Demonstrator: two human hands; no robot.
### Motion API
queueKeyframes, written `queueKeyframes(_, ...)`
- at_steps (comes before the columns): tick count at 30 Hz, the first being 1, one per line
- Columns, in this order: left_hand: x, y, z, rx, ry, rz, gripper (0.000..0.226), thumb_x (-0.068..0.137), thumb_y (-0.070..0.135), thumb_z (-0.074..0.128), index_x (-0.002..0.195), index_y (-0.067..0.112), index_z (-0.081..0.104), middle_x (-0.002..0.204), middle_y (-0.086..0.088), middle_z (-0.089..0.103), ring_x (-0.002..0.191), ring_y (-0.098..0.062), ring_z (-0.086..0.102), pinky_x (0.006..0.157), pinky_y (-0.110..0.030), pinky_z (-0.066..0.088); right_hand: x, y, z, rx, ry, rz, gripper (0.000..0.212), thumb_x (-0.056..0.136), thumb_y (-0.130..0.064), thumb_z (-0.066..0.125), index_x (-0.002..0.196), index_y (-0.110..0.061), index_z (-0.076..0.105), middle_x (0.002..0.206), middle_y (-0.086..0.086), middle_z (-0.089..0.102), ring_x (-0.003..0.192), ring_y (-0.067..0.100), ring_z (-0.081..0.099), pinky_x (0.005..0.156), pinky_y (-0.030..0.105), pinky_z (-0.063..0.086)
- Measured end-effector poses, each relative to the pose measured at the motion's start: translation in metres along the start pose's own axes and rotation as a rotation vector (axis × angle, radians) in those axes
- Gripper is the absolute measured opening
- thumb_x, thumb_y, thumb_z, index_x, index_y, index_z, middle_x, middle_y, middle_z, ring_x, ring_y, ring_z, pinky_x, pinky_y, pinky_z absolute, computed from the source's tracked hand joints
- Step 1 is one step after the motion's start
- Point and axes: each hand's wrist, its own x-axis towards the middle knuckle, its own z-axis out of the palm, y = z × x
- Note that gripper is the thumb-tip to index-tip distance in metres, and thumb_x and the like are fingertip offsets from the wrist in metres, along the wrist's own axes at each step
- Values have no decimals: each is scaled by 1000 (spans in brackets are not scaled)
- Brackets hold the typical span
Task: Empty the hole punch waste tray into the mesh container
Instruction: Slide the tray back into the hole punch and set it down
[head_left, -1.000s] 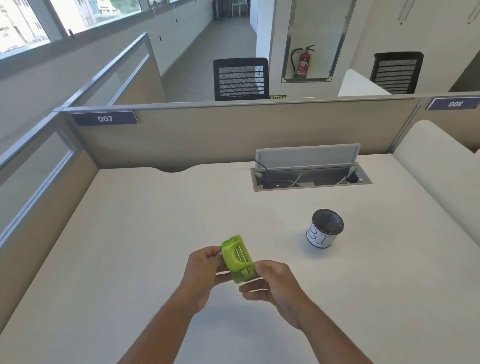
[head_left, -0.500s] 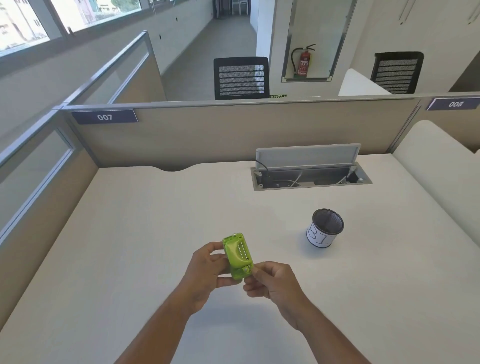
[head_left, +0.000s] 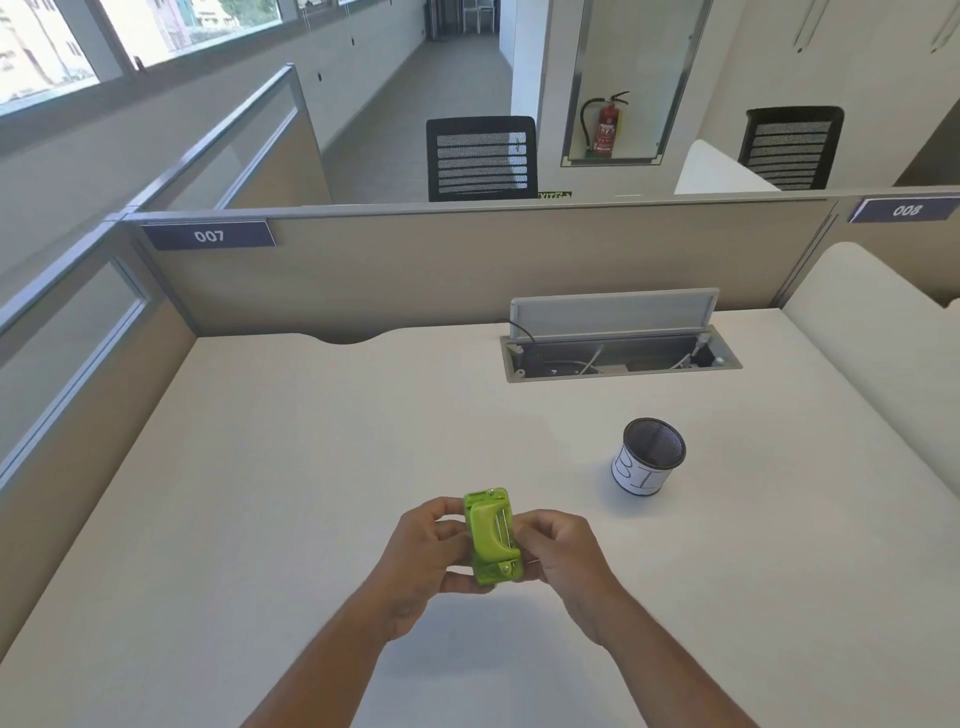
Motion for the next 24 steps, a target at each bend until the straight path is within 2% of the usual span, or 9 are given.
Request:
queueKeyframes(3,-1,-1,2,7,-9,0,34,96,1,75,129,7,69,115,-28,82,102,-50,81,82,-54,70,0,1,-1,-40,23,-23,18,99,-12,66,90,-3,79,80,16,78,65,24,71,60,30,59)
queueKeyframes(6,-2,1,5,40,-22,11,34,98,6,75,130,16,71,116,-25,83,103,-49,81,83,-56,70,-1,3,-2,-77,30,-33,17,98,-12,67,89,-6,80,77,10,78,63,22,71,59,29,58)
queueKeyframes(9,-3,2,4,52,-27,14,33,98,8,75,128,21,73,116,-24,83,103,-50,81,83,-57,70,-1,1,-2,-84,2,-23,17,98,-15,67,89,-9,81,80,13,79,68,24,73,63,34,60)
queueKeyframes(13,-6,3,4,87,-64,2,29,98,15,78,125,24,74,116,-23,83,103,-51,80,79,-53,70,2,-6,-2,-27,-15,-14,21,101,-22,63,98,-10,81,95,22,80,79,25,76,67,38,64)
queueKeyframes(19,-6,-2,7,109,-87,-19,31,97,18,80,127,24,73,113,-23,84,101,-52,80,76,-53,70,7,-9,-6,-49,11,-19,23,102,-15,63,93,2,76,80,12,77,73,22,72,67,38,63)
queueKeyframes(22,-4,-5,7,113,-80,-22,30,98,17,79,127,23,73,111,-22,84,99,-49,82,75,-52,70,7,-6,-7,-70,56,-26,20,99,-15,65,90,-4,79,81,12,80,73,22,74,71,44,66)
queueKeyframes(24,-1,-7,9,118,-51,-24,29,100,11,74,127,22,73,110,-22,85,96,-46,83,75,-53,71,6,-3,-4,-106,157,-54,16,96,-17,68,88,-12,81,84,7,82,72,20,75,69,42,66)
